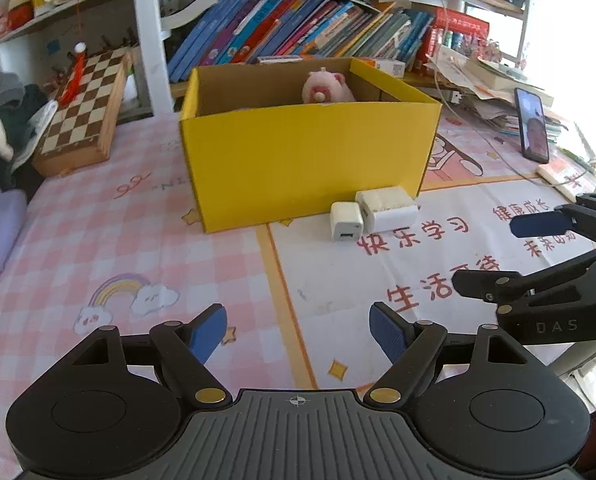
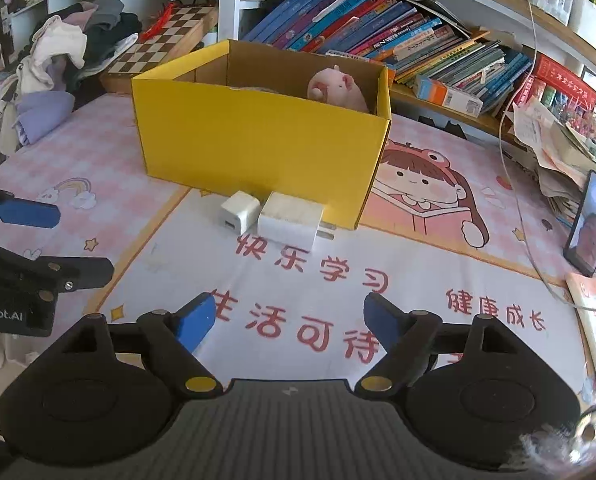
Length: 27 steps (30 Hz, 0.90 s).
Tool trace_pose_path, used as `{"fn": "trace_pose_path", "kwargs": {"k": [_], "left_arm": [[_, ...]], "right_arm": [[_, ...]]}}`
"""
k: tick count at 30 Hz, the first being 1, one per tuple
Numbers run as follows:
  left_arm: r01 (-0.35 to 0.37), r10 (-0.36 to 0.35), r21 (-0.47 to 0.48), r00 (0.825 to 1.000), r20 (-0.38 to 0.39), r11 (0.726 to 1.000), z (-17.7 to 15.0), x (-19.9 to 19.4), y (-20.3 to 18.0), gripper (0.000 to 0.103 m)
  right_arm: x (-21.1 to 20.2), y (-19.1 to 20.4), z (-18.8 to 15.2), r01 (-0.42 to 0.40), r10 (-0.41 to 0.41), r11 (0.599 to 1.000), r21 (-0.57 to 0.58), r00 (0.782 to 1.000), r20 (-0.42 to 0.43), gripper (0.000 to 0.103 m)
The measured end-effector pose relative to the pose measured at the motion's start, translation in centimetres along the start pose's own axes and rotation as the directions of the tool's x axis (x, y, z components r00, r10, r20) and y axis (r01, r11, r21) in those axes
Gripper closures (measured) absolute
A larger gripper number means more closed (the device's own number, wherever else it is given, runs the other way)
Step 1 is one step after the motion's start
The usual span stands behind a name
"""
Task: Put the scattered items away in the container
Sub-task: 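Withdraw both open grippers from the box toward the white charger and block, then grasp the white block with the right gripper while the left gripper grasps the small white charger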
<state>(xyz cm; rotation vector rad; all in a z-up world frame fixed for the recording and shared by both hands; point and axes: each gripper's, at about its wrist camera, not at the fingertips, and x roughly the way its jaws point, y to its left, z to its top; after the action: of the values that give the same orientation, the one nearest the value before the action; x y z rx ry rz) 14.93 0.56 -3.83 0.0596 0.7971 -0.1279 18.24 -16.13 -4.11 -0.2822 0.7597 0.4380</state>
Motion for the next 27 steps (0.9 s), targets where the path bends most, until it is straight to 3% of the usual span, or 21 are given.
{"fn": "trace_pose_path", "kwargs": {"k": [14, 18, 27], "left_arm": [[-0.015, 0.016, 0.009, 1.000, -0.019, 1.000, 1.6, 2.6, -0.7, 0.022], [-0.038, 0.038, 0.061, 0.999, 0.007, 0.997, 2.4, 3.7, -1.3, 0.023], [-0.064, 0.065, 0.031, 0.997, -0.037, 0.997, 3.0, 4.9, -0.5, 0.023]], "right_arm": [[2.9, -1.4, 1.8, -0.035, 0.035, 0.999, -0.030, 0.999, -0.028, 0.025], [3.8, -1.6, 2.6, -0.027, 0.025, 0.998, -0.051, 0.999, -0.038, 0.029], [6.4, -2.8, 4.2, -0.089, 0.088, 0.996, -0.016, 0.995, -0.053, 0.028]]}}
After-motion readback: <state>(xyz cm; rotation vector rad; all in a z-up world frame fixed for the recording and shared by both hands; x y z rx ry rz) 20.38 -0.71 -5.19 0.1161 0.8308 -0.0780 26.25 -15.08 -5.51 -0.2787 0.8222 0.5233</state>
